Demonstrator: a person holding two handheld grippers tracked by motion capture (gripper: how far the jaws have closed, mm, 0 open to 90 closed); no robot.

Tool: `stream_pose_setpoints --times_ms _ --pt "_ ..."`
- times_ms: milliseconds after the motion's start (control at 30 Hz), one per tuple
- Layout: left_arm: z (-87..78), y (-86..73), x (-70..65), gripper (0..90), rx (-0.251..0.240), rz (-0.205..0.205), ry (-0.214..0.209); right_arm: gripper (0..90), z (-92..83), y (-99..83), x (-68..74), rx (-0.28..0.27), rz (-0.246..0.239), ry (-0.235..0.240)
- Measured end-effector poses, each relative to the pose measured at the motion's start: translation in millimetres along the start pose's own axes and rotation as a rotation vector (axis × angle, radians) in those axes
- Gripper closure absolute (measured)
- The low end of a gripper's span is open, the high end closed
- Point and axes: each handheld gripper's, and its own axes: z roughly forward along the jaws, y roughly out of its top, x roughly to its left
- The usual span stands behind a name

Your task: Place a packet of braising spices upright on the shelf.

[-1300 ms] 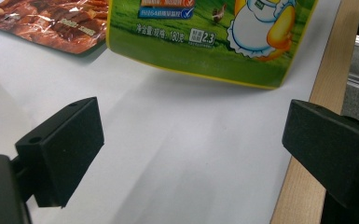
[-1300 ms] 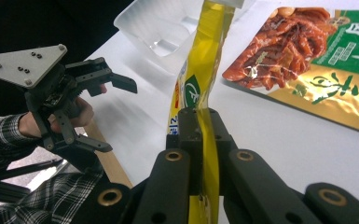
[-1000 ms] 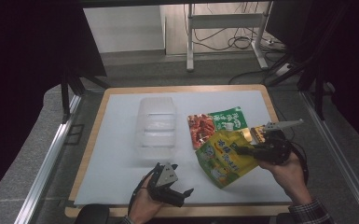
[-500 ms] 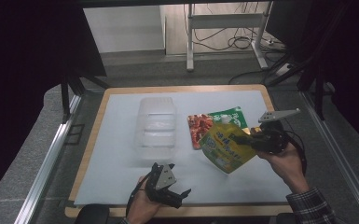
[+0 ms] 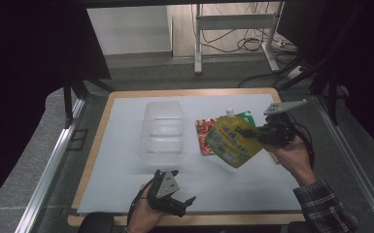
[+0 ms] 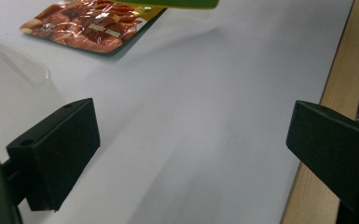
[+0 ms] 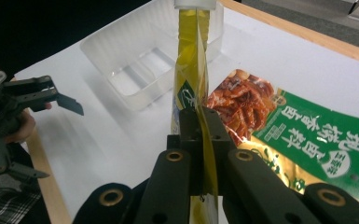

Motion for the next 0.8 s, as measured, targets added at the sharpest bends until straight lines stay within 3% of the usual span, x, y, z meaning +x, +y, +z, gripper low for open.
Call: stream_pose_setpoints --times_ms 267,567,800 --pt "-3.6 -3.1 1.7 1.3 0.001 0.008 0.006 88.9 13.9 13.5 -3.9 0.007 -0.03 0.01" --pt "-9.7 -6.1 5.9 0.0 -0.018 -0.034 0.01 88.9 26.8 28.2 -10.5 0.0 -0.039 0.008" --pt "-11.3 -6.9 5.2 0.0 -0.022 -0.026 0.015 88.9 38.5 38.3 -14.2 -0.005 -0.038 0.012"
